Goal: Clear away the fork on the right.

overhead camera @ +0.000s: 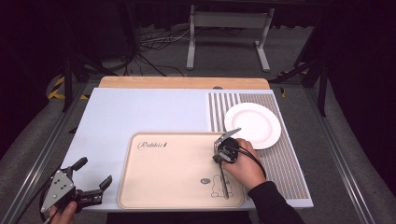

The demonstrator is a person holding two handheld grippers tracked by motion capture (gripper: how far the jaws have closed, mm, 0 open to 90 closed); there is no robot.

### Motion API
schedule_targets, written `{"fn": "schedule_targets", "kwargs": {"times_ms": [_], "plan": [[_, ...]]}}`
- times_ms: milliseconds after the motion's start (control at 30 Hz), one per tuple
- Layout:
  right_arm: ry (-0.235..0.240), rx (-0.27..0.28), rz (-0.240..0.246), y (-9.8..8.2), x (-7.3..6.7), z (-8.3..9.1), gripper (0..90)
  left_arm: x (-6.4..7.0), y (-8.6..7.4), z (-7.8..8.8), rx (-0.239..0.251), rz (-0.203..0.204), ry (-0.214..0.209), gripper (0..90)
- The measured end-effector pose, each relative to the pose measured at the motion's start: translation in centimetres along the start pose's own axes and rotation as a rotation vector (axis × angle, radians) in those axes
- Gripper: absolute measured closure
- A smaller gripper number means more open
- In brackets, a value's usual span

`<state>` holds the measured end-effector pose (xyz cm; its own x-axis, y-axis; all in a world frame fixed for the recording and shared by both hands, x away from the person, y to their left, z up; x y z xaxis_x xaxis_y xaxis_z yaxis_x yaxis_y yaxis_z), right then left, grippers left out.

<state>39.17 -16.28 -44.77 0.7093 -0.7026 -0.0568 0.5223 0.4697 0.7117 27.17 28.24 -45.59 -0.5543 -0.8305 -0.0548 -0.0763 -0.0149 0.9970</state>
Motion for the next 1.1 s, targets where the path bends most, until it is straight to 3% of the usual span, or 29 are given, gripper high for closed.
{"fn": "schedule_targets", "kwargs": {"times_ms": [833, 1000, 1100], "plan": [[-0.017, 0.015, -0.019, -0.5, 1.0, 0.8, 89.0, 0.0, 0.0, -0.1, 0.001, 0.001, 0.001, 0.1], [-0.003, 0.089, -0.02, 0.2, 0.8, 1.5, 70.4, 0.0, -0.1, -0.1, 0.002, 0.001, 0.0, 0.1], [-0.001, 0.157, 0.013, 0.7, 0.6, 2.0, 39.7, 0.0, -0.1, -0.1, -0.001, 0.001, -0.001, 0.1]]}}
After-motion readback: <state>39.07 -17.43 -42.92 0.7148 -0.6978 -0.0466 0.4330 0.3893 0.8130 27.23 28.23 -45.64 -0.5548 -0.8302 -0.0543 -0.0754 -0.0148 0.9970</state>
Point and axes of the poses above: each handheld gripper's, and its own axes: z roughly backward along the jaws, y roughly out of its top, x roughly to its right, the point moved 2 cm from there along -z, roughly forward along the jaws, and after that the axes turned 15 degrees about x, right-handed, at the moved point
